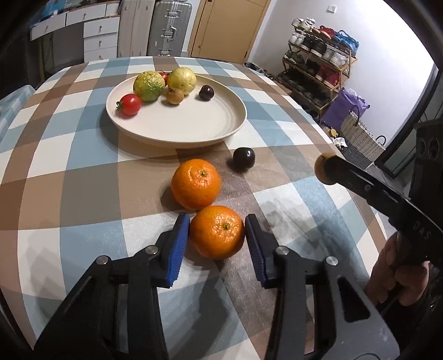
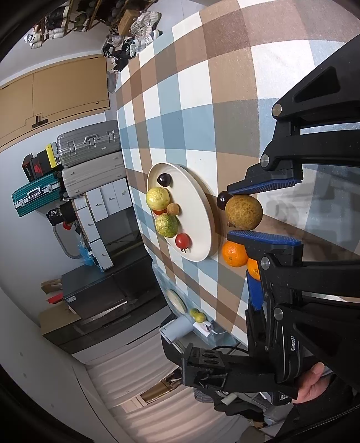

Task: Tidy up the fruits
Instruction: 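Grasp a tangerine with the left gripper while the right gripper holds the kiwi, then lower the kiwi and tangerine onto the plate and open both grippers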

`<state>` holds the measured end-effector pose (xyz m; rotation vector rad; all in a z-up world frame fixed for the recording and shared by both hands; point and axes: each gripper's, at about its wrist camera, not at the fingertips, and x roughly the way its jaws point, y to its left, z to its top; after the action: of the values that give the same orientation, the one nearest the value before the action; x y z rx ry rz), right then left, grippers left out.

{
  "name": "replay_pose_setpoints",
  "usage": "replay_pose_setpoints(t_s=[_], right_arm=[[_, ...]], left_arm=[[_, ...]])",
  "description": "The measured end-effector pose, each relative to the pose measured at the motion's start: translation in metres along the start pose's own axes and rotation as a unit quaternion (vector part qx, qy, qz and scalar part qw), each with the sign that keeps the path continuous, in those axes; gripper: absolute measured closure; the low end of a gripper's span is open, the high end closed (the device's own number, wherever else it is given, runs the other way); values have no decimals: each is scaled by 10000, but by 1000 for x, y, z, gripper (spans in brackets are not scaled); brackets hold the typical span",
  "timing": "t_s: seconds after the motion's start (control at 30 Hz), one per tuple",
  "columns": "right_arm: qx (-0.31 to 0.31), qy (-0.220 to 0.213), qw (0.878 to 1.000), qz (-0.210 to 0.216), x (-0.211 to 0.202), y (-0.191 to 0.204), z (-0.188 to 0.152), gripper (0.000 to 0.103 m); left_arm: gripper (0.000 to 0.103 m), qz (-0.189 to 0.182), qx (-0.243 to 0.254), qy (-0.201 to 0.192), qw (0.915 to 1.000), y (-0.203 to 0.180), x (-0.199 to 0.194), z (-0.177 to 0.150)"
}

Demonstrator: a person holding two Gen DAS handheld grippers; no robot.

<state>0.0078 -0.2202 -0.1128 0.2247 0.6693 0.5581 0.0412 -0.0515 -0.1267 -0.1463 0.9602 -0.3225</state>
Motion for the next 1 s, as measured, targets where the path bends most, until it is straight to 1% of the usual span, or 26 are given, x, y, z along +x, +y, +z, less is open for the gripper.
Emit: replay_pose_setpoints(t_s=[0.03,0.3,0.47,0.6,0.77,0.83,1.0], right_arm=[[-4,9,10000,-2,0,1,0,76],[-137,74,9999,0,3,12,2,76],[-266,85,9996,-1,6,22,3,76],[-152,114,9997,132,12,23,7,76],[-139,69,9997,163,18,21,18,76],[-60,66,9996,250,23,18,26,76],[-58,56,9995,311,36,12,48,76]], left_arm=[[65,46,-14,-18,10000,0,-2,-1],[65,-120,-53,-96,9999,6,-16,-7],[65,-158,13,-213,9996,13,-30,-2],[65,-97,37,-375,9992,23,-42,12],[65,-37,51,-610,9981,36,-52,40],[65,-33,43,-662,9978,40,-50,52],[65,-39,-26,-699,9975,49,-36,76]])
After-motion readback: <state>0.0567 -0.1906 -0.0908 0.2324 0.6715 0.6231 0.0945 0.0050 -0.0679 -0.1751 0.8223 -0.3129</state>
